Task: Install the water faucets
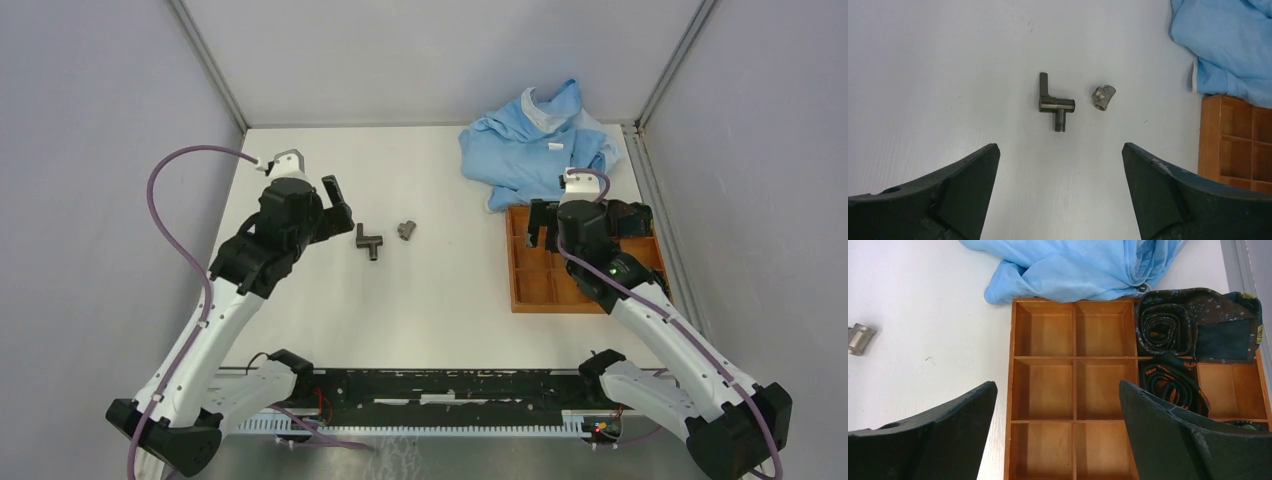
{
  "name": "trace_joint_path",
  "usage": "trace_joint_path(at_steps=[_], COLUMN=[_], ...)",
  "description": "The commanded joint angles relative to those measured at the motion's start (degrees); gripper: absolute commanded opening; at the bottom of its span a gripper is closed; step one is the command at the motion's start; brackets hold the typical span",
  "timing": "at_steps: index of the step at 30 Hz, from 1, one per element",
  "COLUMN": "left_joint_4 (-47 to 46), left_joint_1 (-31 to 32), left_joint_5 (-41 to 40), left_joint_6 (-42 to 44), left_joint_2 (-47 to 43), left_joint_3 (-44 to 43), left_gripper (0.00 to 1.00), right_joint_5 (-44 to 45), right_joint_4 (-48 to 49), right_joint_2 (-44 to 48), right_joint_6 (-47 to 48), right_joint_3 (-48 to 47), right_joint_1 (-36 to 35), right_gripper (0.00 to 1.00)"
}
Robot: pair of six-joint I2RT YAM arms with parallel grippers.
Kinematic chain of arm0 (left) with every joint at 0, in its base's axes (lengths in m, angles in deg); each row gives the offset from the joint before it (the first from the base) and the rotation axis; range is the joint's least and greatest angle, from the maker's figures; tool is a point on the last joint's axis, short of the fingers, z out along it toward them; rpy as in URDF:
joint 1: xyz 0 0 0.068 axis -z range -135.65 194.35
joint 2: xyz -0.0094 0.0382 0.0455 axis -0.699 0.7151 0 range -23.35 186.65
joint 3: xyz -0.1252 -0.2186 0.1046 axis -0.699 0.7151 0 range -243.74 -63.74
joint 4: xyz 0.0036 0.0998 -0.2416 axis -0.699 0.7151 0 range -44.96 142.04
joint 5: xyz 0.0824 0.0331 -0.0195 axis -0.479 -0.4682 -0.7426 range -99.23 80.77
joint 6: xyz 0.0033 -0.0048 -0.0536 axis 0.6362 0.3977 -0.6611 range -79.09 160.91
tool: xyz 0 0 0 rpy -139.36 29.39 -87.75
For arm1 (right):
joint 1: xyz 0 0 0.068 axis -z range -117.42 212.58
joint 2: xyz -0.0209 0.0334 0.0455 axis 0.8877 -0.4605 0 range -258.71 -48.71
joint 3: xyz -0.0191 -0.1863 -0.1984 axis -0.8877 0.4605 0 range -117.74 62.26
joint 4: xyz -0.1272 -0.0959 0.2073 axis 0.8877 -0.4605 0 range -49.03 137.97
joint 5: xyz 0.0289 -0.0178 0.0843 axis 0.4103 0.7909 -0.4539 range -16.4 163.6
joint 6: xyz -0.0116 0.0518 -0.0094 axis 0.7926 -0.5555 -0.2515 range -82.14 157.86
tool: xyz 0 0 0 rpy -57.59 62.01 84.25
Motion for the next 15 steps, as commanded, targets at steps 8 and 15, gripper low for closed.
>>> trace_joint_path(at_steps=[8,15], left_joint_4=[-0.1,-3.2], left_joint_1=[1.6,6.2], left_joint_5=[-1.2,-3.9], left_joint_6=[2.1,2.6], left_joint_2=[2.0,3.7], left_joint_3=[3.9,8.8], left_gripper=[1.00,1.00], right_joint_5=[0.1,-11.7], right_joint_4=[2.7,9.1], right_joint_2=[1.0,3.6], right_joint_6=[-1.5,-0.6], right_joint_3=[2.2,5.6], right_joint_1=[0.2,0.1], right_gripper=[0.98,0.96])
